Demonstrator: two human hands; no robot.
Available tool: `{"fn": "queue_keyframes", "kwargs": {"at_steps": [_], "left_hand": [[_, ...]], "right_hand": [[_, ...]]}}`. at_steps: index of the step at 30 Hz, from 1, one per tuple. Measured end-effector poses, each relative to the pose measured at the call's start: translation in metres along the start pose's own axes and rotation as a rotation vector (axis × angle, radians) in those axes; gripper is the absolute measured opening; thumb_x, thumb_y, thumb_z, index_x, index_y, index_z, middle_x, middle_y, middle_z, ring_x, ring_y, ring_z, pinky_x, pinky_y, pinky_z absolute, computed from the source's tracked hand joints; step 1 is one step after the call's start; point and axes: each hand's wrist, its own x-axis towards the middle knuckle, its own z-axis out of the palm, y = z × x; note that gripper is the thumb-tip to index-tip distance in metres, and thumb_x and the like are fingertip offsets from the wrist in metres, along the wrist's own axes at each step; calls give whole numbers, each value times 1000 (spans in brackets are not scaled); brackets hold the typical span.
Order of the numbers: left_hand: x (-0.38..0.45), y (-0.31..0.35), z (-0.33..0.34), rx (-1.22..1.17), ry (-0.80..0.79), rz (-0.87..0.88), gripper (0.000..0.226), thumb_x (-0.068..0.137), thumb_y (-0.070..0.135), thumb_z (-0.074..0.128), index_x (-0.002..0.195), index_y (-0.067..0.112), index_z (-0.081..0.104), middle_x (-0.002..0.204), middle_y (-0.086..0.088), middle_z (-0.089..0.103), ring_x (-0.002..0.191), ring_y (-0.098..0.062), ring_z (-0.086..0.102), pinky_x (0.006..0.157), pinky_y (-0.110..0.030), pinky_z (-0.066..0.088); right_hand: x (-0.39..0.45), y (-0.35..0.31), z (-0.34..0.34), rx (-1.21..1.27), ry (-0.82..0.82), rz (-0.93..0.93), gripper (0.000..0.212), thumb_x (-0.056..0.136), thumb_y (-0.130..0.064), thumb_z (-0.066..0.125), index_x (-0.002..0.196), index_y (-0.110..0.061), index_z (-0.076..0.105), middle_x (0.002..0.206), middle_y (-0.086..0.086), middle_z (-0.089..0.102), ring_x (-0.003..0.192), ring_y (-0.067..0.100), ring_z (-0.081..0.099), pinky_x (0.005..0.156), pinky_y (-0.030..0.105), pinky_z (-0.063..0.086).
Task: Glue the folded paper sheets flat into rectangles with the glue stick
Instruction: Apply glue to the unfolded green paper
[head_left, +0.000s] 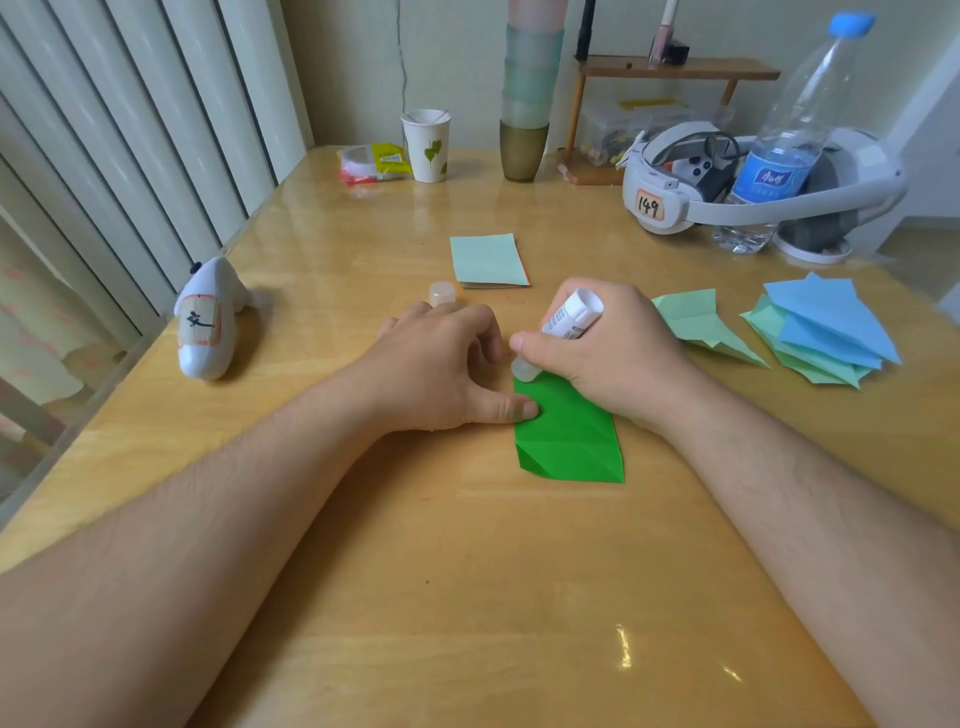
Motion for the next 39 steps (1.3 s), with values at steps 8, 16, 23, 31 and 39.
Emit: {"fn": "queue_keyframes", "kwargs": {"at_steps": [8, 16, 23, 31, 39], "left_hand": [[-2, -1, -1, 5, -20, 0, 60, 62, 82, 70, 97, 37, 53, 99, 19, 53, 105, -16, 44, 101, -44, 42], [-2, -1, -2, 0, -25, 2, 60, 62, 82, 69, 98, 37, 53, 99, 19, 53, 106, -16, 45, 103, -45, 41], [-2, -1, -2, 6, -20, 3, 59, 63, 81, 71, 98, 37, 53, 100, 20, 52, 106, -16, 45, 102, -45, 41], [0, -4, 0, 11, -22, 12, 61, 59, 85, 65, 95, 38, 52, 99, 20, 52, 105, -17, 46, 103, -47, 41], [1, -4, 1, 6, -30, 6, 59, 58, 83, 66, 93, 39, 49, 98, 21, 53, 103, -16, 44, 101, -45, 42]], "right_hand": [[-5, 14, -22, -2, -6, 32, 31, 74, -35, 88, 73, -19, 61, 55, -11, 58, 53, 5, 48, 58, 31, 41], [-7, 18, -33, -56, 10, 57, 31, 75, -30, 85, 72, -15, 58, 55, -7, 56, 52, 8, 46, 56, 30, 38], [-8, 14, -33, -117, 59, 60, 32, 75, -26, 77, 79, -5, 53, 64, 10, 53, 60, 16, 43, 57, 33, 35], [-5, 7, -19, 156, 154, 22, 43, 75, -39, 79, 79, -5, 53, 66, 7, 52, 61, 16, 46, 58, 41, 41], [-5, -3, 1, 6, 31, -21, 40, 76, -49, 85, 77, -16, 62, 64, -4, 64, 60, 11, 54, 60, 38, 49]]}}
